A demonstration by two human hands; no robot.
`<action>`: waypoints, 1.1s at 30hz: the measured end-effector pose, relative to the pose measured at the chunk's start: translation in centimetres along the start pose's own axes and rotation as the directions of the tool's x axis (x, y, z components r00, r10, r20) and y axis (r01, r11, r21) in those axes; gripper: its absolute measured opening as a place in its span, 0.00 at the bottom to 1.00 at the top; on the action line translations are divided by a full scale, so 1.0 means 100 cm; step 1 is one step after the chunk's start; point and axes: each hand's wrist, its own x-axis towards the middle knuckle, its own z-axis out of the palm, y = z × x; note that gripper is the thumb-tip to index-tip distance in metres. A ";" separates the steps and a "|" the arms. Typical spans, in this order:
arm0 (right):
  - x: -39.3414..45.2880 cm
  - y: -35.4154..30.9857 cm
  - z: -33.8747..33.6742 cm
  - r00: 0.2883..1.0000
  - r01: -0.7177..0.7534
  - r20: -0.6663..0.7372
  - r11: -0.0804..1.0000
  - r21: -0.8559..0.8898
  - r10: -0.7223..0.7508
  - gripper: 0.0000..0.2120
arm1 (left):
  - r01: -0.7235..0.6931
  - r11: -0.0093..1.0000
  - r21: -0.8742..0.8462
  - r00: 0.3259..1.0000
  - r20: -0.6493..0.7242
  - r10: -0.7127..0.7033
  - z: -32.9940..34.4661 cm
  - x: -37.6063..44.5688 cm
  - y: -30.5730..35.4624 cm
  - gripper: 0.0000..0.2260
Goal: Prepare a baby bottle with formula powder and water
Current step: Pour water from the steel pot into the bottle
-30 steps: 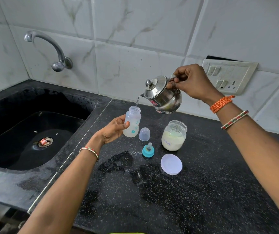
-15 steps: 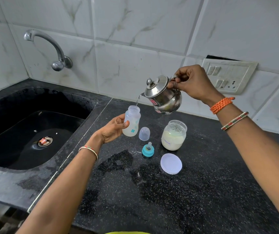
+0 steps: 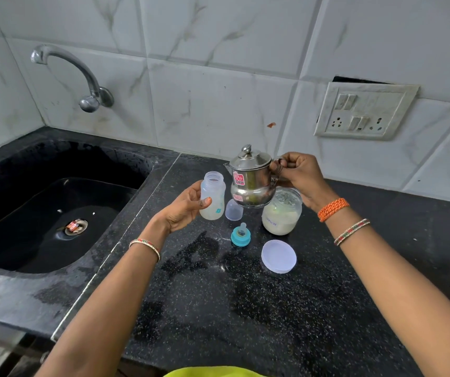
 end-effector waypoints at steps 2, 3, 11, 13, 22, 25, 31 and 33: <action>-0.003 0.010 -0.001 0.999 -0.036 -0.017 0.998 0.059 0.037 0.12 | 0.023 0.999 0.028 1.000 -0.006 -0.023 0.001 -0.002 -0.012 0.40; -0.004 0.014 -0.002 0.998 -0.053 -0.026 0.995 0.081 0.055 0.12 | 0.043 0.998 0.042 0.999 -0.006 -0.043 0.001 -0.004 -0.018 0.41; 0.001 0.031 -0.005 0.995 -0.055 -0.075 0.993 0.103 0.063 0.13 | 0.185 0.977 0.107 0.981 0.034 -0.190 0.000 -0.013 -0.042 0.28; 0.004 0.035 -0.007 0.994 -0.054 -0.087 0.992 0.115 0.064 0.14 | 0.217 0.969 0.117 0.971 0.074 -0.227 -0.004 -0.011 -0.037 0.30; 0.041 0.040 -0.011 0.994 -0.014 -0.110 0.995 0.097 0.025 0.13 | 0.071 0.922 0.381 0.997 -0.028 -0.065 -0.005 0.069 0.062 0.20; 0.063 0.043 -0.011 0.992 -0.022 -0.121 0.993 0.112 0.035 0.14 | 0.041 0.911 0.409 0.999 -0.023 -0.035 0.012 0.106 0.068 0.19; 0.117 0.073 -0.024 0.992 -0.083 -0.095 0.995 0.051 0.087 0.14 | -0.013 0.925 0.380 0.988 -0.136 0.070 0.005 0.169 0.056 0.19; 0.138 0.087 -0.028 0.991 -0.109 -0.084 0.994 -0.006 0.108 0.13 | 0.005 0.920 0.392 0.985 -0.162 0.064 -0.003 0.189 0.047 0.19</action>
